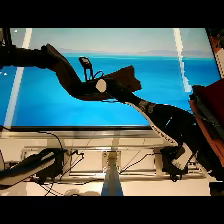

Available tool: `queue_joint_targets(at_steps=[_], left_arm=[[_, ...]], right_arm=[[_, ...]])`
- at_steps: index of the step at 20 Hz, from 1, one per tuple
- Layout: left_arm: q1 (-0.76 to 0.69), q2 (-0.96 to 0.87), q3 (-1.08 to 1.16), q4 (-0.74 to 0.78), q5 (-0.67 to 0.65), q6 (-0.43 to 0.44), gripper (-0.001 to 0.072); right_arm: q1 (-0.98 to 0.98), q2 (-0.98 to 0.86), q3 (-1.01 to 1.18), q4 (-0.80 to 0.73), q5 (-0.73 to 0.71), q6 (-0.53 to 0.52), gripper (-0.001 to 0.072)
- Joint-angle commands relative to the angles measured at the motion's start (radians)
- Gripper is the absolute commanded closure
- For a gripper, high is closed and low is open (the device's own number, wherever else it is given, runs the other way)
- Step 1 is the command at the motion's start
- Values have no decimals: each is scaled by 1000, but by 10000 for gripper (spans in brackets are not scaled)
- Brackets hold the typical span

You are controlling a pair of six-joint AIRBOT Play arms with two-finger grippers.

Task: Fold the clothes and pants, and hang the long-sleeved shirts on hangers.

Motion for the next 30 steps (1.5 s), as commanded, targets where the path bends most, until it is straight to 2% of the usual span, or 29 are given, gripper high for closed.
queue_joint_targets(at_steps=[1,4,6,8,12,13,14,15,17,18,19,21,22,24,28,30], left_arm=[[-31,-68,0,-38,7,3,696],[-130,-171,0,-105,42,3,696],[-243,-256,0,-212,137,3,696],[-374,-340,0,-284,278,4,696],[-624,-473,0,-395,657,8,681],[-668,-487,0,-396,728,26,528],[-705,-494,0,-396,787,75,182],[-725,-496,0,-392,827,126,8],[-734,-492,0,-392,849,227,2],[-724,-491,0,-384,848,233,2],[-707,-490,0,-380,835,233,2],[-661,-486,0,-360,769,233,3],[-632,-480,0,-309,723,233,7],[-576,-459,0,-129,647,209,13],[-475,-365,0,452,516,-16,13],[-433,-294,0,746,438,-135,14]], right_arm=[[-62,-3,64,-137,82,7,699],[-246,26,64,-198,241,7,700],[-388,44,65,-227,344,7,700],[-529,60,66,-226,431,7,699],[-764,73,66,-230,587,3,699],[-813,73,66,-243,618,2,699],[-855,72,66,-254,650,-12,700],[-887,69,66,-252,684,-62,685],[-930,53,65,-249,742,-109,303],[-939,39,65,-238,762,-121,246],[-941,17,65,-212,784,-145,243],[-927,-35,61,-121,807,-158,129],[-910,-64,54,-75,801,-158,92],[-856,-118,48,-23,777,-157,88],[-697,-196,49,40,749,-170,87],[-616,-203,49,47,749,-238,88]])
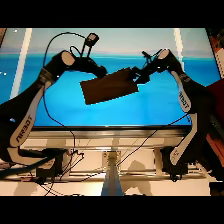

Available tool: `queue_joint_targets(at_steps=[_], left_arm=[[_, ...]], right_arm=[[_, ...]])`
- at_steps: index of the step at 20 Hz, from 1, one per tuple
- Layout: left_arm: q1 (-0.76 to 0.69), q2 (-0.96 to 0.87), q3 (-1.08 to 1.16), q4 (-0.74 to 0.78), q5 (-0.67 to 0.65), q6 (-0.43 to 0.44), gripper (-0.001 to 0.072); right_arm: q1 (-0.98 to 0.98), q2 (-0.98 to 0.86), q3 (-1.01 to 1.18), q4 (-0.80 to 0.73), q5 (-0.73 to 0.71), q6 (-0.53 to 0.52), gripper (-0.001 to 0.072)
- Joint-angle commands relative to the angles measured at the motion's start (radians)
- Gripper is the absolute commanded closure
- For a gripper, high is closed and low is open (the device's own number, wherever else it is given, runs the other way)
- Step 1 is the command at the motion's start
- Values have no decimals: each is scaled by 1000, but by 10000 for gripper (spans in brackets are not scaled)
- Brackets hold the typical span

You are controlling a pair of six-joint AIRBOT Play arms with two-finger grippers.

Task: Fold the clothes and pants, and hang the long-sleeved shirts on hangers.

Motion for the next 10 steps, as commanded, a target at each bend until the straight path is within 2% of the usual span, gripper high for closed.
queue_joint_targets(at_steps=[1,2,4,5,7,8,10], left_arm=[[84,114,0,570,-156,-212,13],[105,149,0,638,-190,-224,13],[148,222,0,716,-253,-224,16],[174,259,0,724,-270,-259,99],[226,323,0,724,-273,-360,519],[251,351,0,724,-272,-409,690],[293,393,0,720,-267,-544,695]], right_arm=[[135,-34,1,30,-8,-93,90],[169,-32,2,29,-16,-134,195],[216,-28,15,14,-50,-142,628],[226,-26,35,14,-53,-140,699],[230,-2,83,-10,-52,-89,699],[225,24,105,-52,-52,-54,699],[209,107,142,-192,-52,23,699]])
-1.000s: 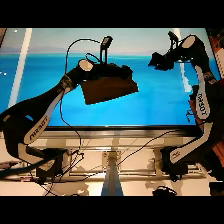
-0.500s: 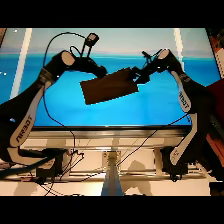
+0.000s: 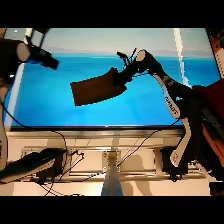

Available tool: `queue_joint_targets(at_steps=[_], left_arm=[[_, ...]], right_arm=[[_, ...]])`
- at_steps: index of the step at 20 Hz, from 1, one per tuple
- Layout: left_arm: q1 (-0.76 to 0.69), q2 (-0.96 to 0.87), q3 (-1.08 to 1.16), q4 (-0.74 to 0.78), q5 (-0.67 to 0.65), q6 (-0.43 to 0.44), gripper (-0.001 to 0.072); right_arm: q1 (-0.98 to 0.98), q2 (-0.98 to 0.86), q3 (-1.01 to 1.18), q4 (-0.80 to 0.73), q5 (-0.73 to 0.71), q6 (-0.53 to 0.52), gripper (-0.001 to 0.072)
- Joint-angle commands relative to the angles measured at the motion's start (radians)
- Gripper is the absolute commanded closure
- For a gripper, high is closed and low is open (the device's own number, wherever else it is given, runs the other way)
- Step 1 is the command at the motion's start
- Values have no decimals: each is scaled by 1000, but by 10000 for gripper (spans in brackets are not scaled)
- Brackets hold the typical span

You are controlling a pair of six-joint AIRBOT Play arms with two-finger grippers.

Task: Fold the clothes and pants, and hang the long-sleeved shirts on hangers.

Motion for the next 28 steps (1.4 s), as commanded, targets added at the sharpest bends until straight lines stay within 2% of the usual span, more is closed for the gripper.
queue_joint_targets(at_steps=[1,2,3,6,9,13,16,20,21,22,23,24,27,28], left_arm=[[77,86,0,53,-22,-258,695],[84,93,0,53,-23,-315,695],[85,94,0,54,-23,-337,695],[84,93,0,53,-23,-337,695],[84,93,0,54,-23,-337,695],[84,93,0,54,-23,-337,695],[84,93,0,54,-23,-337,695],[84,93,0,54,-23,-337,694],[84,93,0,54,-23,-337,695],[84,93,0,54,-23,-337,695],[84,93,0,54,-23,-337,694],[84,93,0,54,-23,-337,695],[84,93,0,54,-23,-337,695],[84,93,0,54,-23,-337,695]], right_arm=[[-9,128,62,-214,-8,129,699],[-25,188,65,-290,-8,172,699],[-47,254,65,-373,1,221,699],[-141,433,65,-610,110,418,699],[-285,605,65,-792,287,536,699],[-529,819,65,-931,446,587,699],[-743,948,64,-964,469,587,699],[-1020,1014,64,-967,541,595,696],[-1075,1013,64,-967,564,595,648],[-1131,1011,63,-967,565,596,483],[-1180,1007,62,-967,563,596,185],[-1216,1004,60,-966,561,595,-8],[-1258,980,56,-947,559,586,29],[-1254,966,51,-910,557,558,157]])
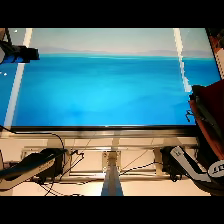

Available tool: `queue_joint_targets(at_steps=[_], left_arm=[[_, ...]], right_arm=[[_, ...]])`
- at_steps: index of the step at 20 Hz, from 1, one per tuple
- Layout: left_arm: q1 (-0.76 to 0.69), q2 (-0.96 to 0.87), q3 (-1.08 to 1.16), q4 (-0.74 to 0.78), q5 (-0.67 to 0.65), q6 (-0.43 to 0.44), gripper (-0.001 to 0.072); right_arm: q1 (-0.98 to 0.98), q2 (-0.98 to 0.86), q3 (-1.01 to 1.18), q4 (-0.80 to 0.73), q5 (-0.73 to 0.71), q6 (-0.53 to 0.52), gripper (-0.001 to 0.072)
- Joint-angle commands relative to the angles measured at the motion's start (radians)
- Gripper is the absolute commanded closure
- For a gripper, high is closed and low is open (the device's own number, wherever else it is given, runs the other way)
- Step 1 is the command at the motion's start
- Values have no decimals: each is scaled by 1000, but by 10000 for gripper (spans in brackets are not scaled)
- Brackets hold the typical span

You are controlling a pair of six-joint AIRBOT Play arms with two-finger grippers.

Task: Fold the clothes and pants, and hang the long-sleeved shirts on hangers.

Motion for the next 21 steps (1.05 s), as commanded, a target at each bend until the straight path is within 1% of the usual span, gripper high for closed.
queue_joint_targets(at_steps=[1,3,4,5,8,9,11,13,14,17,19,21], left_arm=[[1,0,0,0,0,0,695],[1,0,0,0,0,0,695],[1,0,0,0,0,0,695],[1,0,0,0,0,0,694],[1,0,0,0,0,0,695],[1,0,0,0,0,0,695],[1,0,0,0,0,0,695],[1,0,0,0,0,0,695],[1,0,0,0,0,0,695],[1,0,0,0,0,0,695],[1,0,0,0,0,0,695],[1,0,0,0,0,0,694]], right_arm=[[-39,-36,-12,83,12,-55,287],[14,-66,-34,127,8,-49,503],[50,-75,-44,138,-10,-33,588],[92,-77,-54,155,-44,-31,647],[265,-74,-56,220,-172,-34,699],[338,-73,-56,248,-209,-53,698],[502,-72,-56,284,-259,-123,699],[692,-73,-56,280,-293,-197,699],[779,-73,-56,274,-309,-210,699],[1002,-73,-56,273,-379,-210,699],[1090,-75,-56,273,-424,-210,699],[1133,-75,-56,274,-451,-210,699]])
